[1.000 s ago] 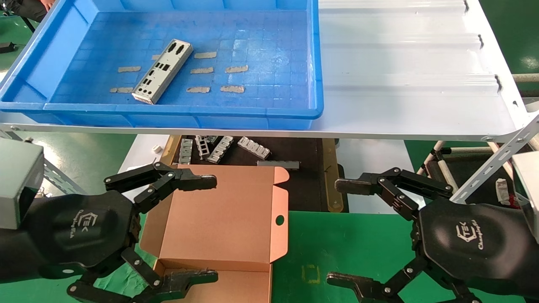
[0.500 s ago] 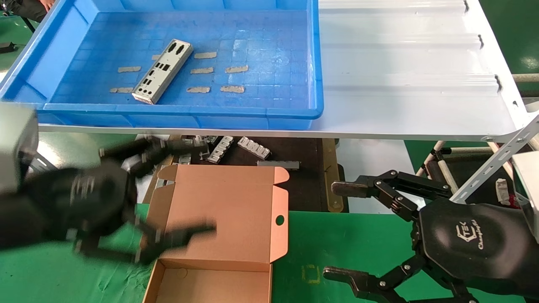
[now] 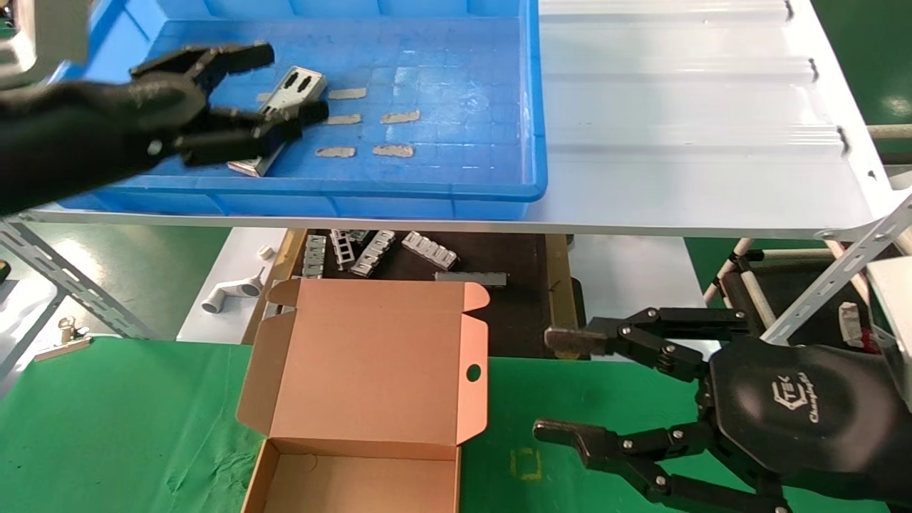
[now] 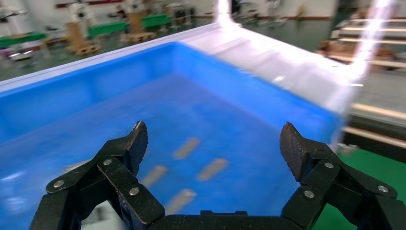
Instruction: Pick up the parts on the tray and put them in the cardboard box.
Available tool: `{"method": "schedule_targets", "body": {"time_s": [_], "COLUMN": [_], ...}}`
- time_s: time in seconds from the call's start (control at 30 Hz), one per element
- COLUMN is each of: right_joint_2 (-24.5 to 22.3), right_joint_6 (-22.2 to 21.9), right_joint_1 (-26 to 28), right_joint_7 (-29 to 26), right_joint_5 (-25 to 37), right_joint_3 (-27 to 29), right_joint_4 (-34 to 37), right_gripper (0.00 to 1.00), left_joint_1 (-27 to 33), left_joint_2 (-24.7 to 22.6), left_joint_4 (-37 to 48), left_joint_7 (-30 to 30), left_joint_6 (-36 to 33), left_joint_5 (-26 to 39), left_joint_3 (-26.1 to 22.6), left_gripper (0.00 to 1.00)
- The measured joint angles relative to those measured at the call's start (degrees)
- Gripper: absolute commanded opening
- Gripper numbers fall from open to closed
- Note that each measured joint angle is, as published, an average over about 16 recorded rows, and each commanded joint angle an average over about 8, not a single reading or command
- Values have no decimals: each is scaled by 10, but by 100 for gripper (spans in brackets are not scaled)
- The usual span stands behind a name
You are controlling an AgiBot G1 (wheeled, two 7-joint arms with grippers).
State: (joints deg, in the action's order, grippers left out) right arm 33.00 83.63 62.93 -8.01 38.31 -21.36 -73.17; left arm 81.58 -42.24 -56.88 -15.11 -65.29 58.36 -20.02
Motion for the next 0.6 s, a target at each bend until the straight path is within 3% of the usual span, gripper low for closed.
{"method": "schedule_targets", "body": {"time_s": [0.33, 0.6], "right_joint_2": [0, 0], "right_joint_6": [0, 0], "right_joint_1": [0, 0], "right_joint_7": [0, 0], "right_joint_5": [0, 0], "right_joint_3": [0, 0], "right_joint_4": [0, 0], "right_gripper": [0, 0], "left_joint_1": [123, 168], "left_joint_2": [-48, -73], "left_joint_4": [120, 174], "left_joint_7": [-30, -36], "left_joint_6": [30, 46], "left_joint_5": [123, 177], "left_joint_3": [-65, -94], "left_gripper": [100, 100]}}
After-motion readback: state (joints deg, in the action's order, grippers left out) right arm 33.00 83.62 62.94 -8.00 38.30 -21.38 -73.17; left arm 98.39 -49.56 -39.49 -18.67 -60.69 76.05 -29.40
